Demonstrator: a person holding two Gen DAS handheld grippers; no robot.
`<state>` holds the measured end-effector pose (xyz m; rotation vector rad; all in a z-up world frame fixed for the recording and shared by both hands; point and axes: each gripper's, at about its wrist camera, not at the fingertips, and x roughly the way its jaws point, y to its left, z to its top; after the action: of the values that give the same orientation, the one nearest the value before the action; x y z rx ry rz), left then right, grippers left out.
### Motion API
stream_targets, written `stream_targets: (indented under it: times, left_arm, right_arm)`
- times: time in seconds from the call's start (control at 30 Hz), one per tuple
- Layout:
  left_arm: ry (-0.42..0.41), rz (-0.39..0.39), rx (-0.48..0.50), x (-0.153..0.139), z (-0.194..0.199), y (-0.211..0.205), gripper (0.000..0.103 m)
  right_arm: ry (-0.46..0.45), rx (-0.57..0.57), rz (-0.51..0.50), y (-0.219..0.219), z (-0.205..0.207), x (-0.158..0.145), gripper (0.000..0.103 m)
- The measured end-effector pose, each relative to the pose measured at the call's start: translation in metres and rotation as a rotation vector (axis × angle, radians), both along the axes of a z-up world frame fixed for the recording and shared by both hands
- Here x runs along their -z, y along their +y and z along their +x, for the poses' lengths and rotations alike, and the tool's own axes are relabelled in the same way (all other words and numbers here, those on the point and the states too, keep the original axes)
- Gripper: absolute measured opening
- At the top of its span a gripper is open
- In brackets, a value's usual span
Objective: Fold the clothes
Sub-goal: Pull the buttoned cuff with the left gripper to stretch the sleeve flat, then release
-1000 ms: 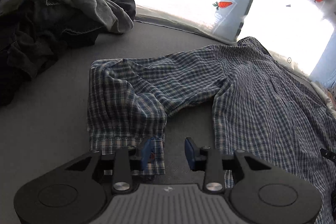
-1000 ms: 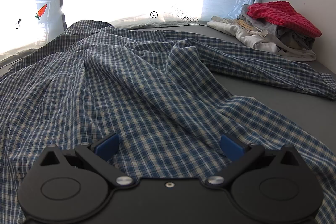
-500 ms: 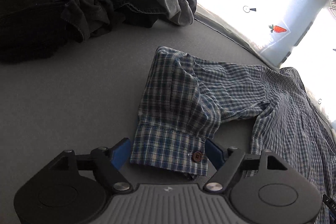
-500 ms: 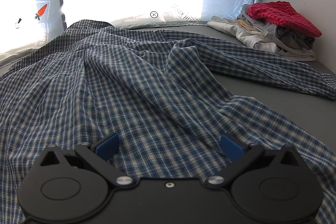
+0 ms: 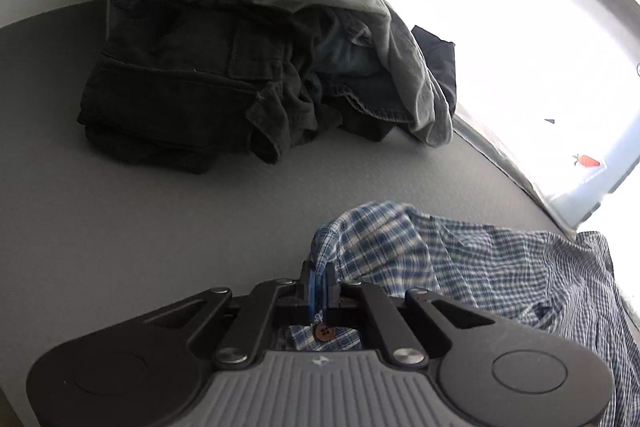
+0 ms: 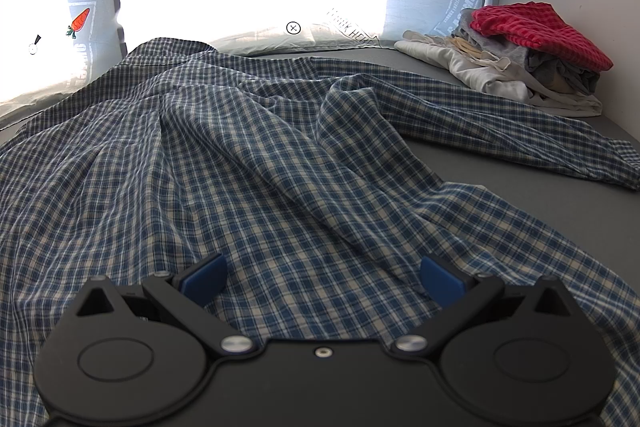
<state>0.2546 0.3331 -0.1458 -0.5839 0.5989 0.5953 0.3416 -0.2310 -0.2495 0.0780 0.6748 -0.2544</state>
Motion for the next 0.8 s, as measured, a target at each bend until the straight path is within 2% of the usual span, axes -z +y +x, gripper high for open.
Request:
stream_targets:
  times: [0.07,0.1,0.13,0.17,0.23,0.27,0.33,0.37,0.4,0.47,0.6,0.7,0.8]
  left_arm:
    - [-0.022,0.045,-0.053,-0.014,-0.004,0.017,0.003]
    - [-0.004,0.073,-0.072,-0.014,-0.003,0.023,0.004]
    - [0.026,0.107,-0.097,-0.013,-0.001,0.029,0.005]
    - [0.056,0.14,-0.121,-0.011,0.001,0.034,0.011]
    - [0.136,0.17,-0.173,-0.002,0.006,0.043,0.011]
    - [0.168,0.149,-0.193,0.004,0.003,0.048,0.012]
    - [0.141,0.08,-0.203,0.009,-0.008,0.049,0.013]
    - [0.117,0.044,-0.205,0.01,-0.015,0.048,0.018]
    - [0.097,0.014,-0.185,0.011,-0.018,0.043,0.027]
    - [0.094,-0.024,-0.06,0.016,-0.017,0.017,0.038]
    - [0.142,-0.055,0.244,0.035,-0.005,-0.053,0.042]
    - [0.175,-0.073,0.423,0.043,-0.002,-0.102,0.045]
    - [0.205,-0.111,0.55,0.049,-0.003,-0.145,0.048]
  right_arm:
    - [0.0,0.001,0.0,0.0,0.0,0.0,0.103]
    - [0.0,0.001,0.0,0.0,0.0,0.0,0.103]
    - [0.0,0.001,0.0,0.0,0.0,0.0,0.103]
    - [0.0,0.001,0.0,0.0,0.0,0.0,0.103]
    - [0.0,0.002,0.0,0.001,0.0,0.0,0.103]
    - [0.0,0.002,0.0,0.001,0.0,0.0,0.103]
    - [0.0,0.002,0.001,0.001,0.0,0.0,0.103]
    - [0.0,0.002,0.002,0.001,0.0,0.0,0.103]
    - [0.001,0.002,0.003,0.0,0.0,0.0,0.103]
    - [0.007,-0.002,0.007,0.0,0.0,-0.001,0.103]
    - [0.089,-0.061,0.048,-0.006,0.0,-0.01,0.102]
    - [0.076,-0.106,0.052,-0.017,-0.015,-0.023,0.083]
    - [0.052,-0.093,-0.014,-0.036,-0.035,-0.038,0.072]
